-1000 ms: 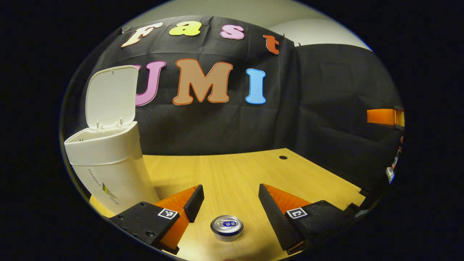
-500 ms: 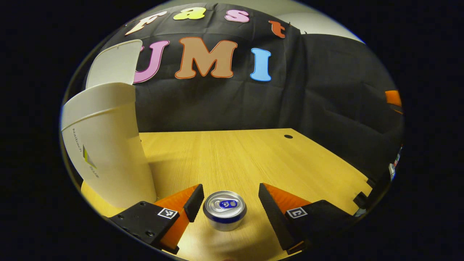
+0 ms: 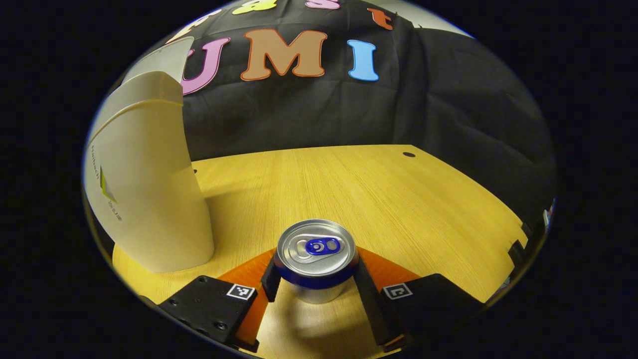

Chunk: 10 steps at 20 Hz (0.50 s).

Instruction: Press the lid of the desktop garbage bin to open it, pick up the crumpled paper on the desktop and throw it into the bin, then pick up the pop can on the desktop and drop it into the bin, and finally close the garbage bin lid.

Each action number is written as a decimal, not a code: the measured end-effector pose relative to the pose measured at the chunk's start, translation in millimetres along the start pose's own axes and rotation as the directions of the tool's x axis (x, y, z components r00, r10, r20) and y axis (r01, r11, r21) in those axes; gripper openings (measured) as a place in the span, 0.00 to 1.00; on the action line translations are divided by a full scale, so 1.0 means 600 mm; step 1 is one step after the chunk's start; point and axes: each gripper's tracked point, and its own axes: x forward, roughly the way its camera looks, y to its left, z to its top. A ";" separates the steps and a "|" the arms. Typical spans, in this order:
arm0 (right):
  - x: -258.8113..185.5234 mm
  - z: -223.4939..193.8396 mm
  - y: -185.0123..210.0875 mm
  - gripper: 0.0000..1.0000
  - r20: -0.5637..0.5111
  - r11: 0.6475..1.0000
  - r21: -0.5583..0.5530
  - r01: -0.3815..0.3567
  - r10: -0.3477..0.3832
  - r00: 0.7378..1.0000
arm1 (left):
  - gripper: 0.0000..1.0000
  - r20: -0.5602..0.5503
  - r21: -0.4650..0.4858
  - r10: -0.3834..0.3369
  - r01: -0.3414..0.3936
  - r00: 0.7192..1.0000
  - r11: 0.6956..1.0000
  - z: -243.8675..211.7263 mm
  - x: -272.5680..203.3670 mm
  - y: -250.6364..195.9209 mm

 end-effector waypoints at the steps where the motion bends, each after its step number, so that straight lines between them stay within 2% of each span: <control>1: 0.002 -0.001 0.003 0.98 0.000 1.000 0.000 -0.004 0.004 1.000 | 0.78 0.019 -0.004 0.000 0.000 1.000 1.000 0.011 -0.002 0.004; 6: 0.015 -0.001 0.030 0.97 0.010 0.999 0.006 -0.041 0.041 0.999 | 0.77 0.157 0.023 -0.004 0.000 0.988 1.000 0.129 -0.036 0.003; 8: 0.020 -0.001 0.041 0.98 0.016 0.998 0.012 -0.059 0.059 0.998 | 0.77 0.232 0.036 -0.013 0.005 0.973 0.999 0.192 -0.057 -0.001; 10: 0.024 0.000 0.052 0.98 0.023 0.997 0.016 -0.075 0.074 0.997 | 0.77 0.325 0.040 -0.024 0.011 0.946 0.999 0.261 -0.083 -0.001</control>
